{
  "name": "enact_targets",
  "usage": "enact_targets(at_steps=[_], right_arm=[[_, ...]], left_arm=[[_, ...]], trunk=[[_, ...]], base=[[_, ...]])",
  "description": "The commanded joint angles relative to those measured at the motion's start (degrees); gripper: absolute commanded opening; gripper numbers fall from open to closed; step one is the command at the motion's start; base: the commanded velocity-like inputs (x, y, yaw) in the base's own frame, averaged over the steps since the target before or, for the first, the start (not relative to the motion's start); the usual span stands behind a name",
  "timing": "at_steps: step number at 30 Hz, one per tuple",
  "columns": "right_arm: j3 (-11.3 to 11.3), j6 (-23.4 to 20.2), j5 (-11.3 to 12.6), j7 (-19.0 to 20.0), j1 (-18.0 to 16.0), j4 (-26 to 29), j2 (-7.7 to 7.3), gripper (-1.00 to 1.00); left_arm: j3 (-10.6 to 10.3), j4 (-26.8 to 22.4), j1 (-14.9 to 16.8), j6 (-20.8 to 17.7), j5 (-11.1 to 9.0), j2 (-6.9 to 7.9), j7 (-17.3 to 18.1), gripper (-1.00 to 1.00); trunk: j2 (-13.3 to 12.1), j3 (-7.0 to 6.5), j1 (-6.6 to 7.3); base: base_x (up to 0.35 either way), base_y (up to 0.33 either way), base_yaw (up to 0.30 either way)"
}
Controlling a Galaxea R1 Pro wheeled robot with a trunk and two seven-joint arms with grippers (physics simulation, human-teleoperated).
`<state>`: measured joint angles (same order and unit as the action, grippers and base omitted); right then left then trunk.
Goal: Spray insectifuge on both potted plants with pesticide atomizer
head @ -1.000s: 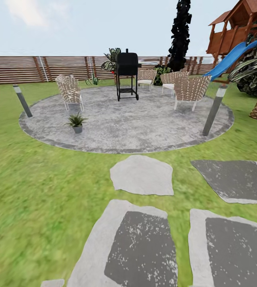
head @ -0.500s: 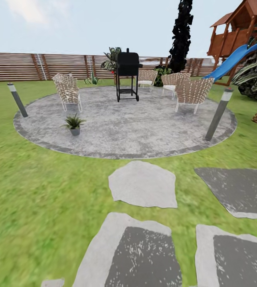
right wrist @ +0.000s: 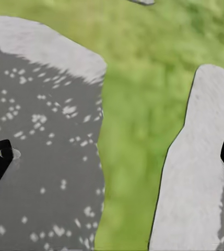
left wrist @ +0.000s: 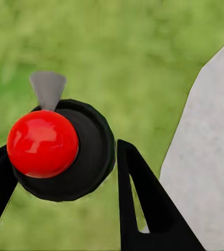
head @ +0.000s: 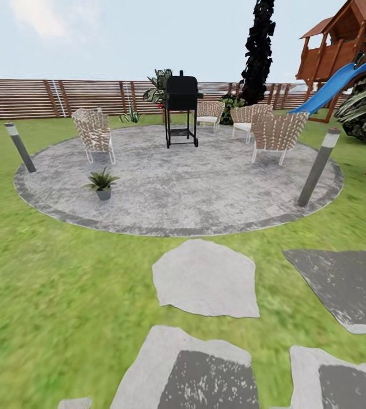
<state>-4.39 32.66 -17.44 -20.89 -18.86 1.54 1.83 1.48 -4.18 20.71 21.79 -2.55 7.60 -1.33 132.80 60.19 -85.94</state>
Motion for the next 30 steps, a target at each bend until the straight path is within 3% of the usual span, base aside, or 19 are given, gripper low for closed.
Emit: enact_targets(at_steps=[1, 30], right_arm=[[-0.4, 0.1, -0.6, -0.2, 0.0, 0.0, 0.02, 1.0], [-0.4, 0.1, -0.6, -0.2, 0.0, 0.0, 0.03, 1.0]], left_arm=[[0.1, 0.0, 0.0, 0.2, -0.3, 0.02, 0.1, -1.0], [0.1, 0.0, 0.0, 0.2, -0.3, -0.04, 0.1, -1.0]], trunk=[[0.0, 0.05, -0.02], [0.0, 0.05, -0.02]], base=[[0.339, 0.0, 0.0], [0.339, 0.0, 0.0]])
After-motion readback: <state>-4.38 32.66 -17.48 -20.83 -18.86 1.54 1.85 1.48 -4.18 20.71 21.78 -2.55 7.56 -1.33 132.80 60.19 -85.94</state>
